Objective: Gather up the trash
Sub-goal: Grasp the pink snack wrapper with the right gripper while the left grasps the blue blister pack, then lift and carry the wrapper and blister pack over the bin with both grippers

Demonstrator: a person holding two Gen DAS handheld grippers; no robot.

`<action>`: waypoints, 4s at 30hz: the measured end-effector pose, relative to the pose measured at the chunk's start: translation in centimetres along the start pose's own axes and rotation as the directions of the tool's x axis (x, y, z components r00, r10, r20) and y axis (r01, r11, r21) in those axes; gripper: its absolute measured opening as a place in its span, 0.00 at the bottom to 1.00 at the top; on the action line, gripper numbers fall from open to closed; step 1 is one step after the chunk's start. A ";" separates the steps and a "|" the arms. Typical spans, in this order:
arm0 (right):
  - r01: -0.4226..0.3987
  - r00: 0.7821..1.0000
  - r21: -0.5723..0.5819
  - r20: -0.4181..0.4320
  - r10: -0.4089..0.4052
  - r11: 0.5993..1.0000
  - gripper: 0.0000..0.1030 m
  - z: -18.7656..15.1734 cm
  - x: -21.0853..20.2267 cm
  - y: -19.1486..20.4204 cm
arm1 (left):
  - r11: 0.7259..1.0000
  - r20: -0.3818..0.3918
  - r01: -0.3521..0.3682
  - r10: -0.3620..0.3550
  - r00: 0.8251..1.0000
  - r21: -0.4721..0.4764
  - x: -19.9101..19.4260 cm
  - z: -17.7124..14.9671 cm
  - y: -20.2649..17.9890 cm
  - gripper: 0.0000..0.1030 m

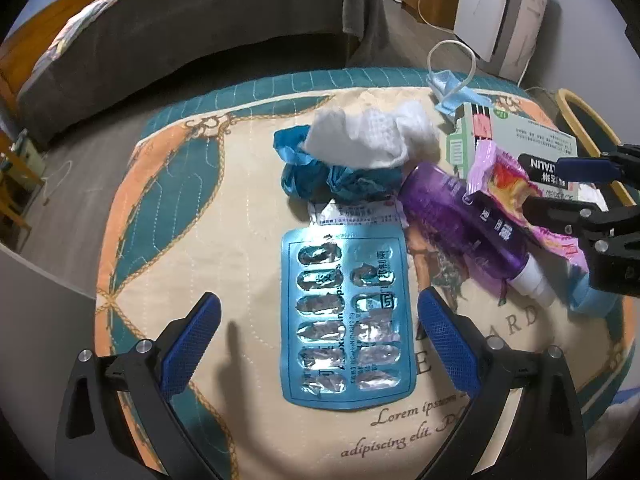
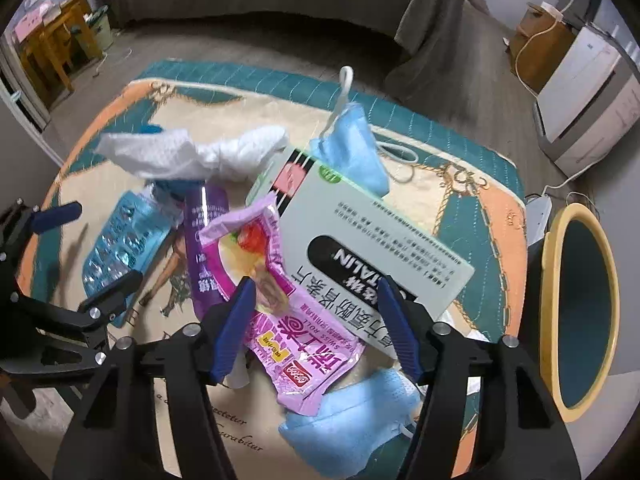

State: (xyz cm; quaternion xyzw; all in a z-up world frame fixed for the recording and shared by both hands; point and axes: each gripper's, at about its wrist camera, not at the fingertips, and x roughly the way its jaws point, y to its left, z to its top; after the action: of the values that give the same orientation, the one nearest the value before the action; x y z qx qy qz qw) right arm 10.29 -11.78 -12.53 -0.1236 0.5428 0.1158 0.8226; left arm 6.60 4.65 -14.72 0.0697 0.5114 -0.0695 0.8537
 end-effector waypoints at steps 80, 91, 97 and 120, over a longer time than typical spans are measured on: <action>0.026 0.957 0.390 0.257 -0.136 0.920 0.09 -3.9 -14.7 -22.1 | 0.973 0.412 0.114 -0.189 0.891 0.200 -13.6 11.9 -18.4 0.67; 0.068 0.961 0.463 0.206 -0.183 0.883 0.09 -6.2 -13.3 -27.3 | 0.942 0.340 0.173 -0.269 0.901 0.288 -11.8 13.3 -23.2 0.67; 0.156 0.943 0.483 0.186 -0.275 0.862 0.09 -6.6 -13.1 -29.6 | 0.916 0.344 0.179 -0.308 0.887 0.358 -12.3 15.5 -25.6 0.67; 0.171 0.960 0.612 0.071 -0.269 0.772 0.09 -10.4 -8.6 -34.7 | 0.845 0.211 0.268 -0.399 0.892 0.463 -4.5 15.2 -33.4 0.68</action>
State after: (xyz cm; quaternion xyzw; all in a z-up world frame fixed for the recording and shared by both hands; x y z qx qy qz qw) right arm 9.30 -48.35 -5.86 0.0894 0.4678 -0.1501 0.8664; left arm 11.27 -30.74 -5.25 0.1503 0.3531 -0.3372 0.8597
